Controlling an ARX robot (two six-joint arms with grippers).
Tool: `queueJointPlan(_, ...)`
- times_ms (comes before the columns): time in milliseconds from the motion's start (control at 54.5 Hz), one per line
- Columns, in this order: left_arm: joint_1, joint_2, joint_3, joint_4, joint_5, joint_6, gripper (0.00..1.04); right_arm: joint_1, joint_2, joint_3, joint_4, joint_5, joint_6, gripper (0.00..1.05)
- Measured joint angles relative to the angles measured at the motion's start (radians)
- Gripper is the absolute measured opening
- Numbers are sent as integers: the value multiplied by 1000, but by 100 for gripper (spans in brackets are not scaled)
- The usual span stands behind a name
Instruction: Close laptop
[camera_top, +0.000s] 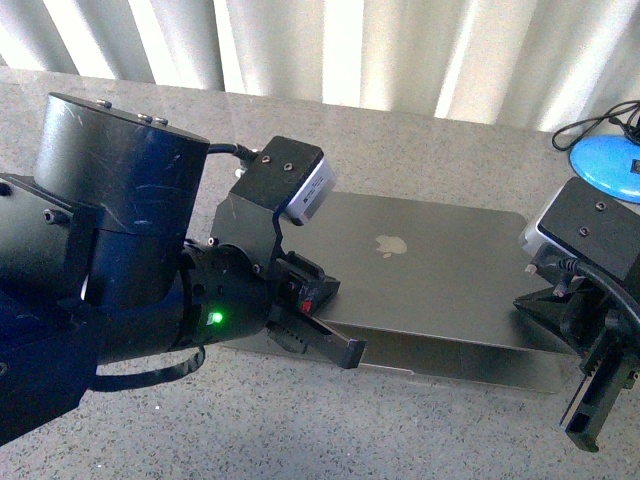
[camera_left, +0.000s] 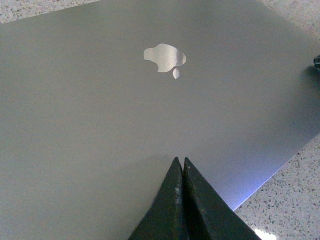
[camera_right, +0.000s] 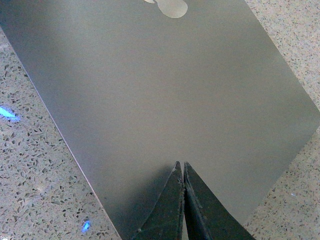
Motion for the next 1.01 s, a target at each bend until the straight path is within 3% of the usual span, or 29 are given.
queueJointPlan(1009,5,47,-23,44,48,-39,4,-23,48,-6,-6,-8,-18,1)
